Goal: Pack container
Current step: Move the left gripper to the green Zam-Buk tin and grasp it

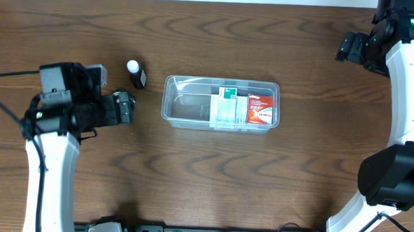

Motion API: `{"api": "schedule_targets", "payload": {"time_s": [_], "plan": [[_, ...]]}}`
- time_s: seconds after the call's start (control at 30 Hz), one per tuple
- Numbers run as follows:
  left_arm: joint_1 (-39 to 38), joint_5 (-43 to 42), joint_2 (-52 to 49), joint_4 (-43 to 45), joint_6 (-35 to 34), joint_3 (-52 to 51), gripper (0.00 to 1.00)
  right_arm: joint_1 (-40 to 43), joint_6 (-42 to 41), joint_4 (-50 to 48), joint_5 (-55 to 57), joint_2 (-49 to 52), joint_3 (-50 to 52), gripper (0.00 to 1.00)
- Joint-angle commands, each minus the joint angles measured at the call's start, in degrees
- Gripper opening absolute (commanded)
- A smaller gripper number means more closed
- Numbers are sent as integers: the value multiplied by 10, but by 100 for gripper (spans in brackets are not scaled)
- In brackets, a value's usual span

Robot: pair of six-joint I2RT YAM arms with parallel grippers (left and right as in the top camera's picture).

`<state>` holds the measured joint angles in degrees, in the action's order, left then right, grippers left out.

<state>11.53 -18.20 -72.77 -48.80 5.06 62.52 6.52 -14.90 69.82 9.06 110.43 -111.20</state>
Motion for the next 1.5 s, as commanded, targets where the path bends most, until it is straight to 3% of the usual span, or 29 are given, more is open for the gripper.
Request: {"api": "schedule_targets", "payload": {"time_s": [0.0, 0.23, 0.57, 0.73, 1.17, 1.47], "plan": [[2, -10, -26, 9, 20, 12, 98, 3, -3, 1, 8, -6, 2, 99], [6, 26, -93, 47, 33, 12, 98, 2, -3, 1, 8, -6, 2, 99], [7, 60, -184, 165, 206, 12, 98, 2, -3, 0, 8, -6, 2, 99], [7, 61, -204, 181, 275, 12, 99, 2, -3, 1, 8, -6, 2, 99], [10, 65, -305, 192, 279, 11, 98, 2, -3, 1, 8, -6, 2, 99], [10, 69, -312, 221, 272, 11, 98, 2, -3, 0, 8, -6, 2, 99]]}}
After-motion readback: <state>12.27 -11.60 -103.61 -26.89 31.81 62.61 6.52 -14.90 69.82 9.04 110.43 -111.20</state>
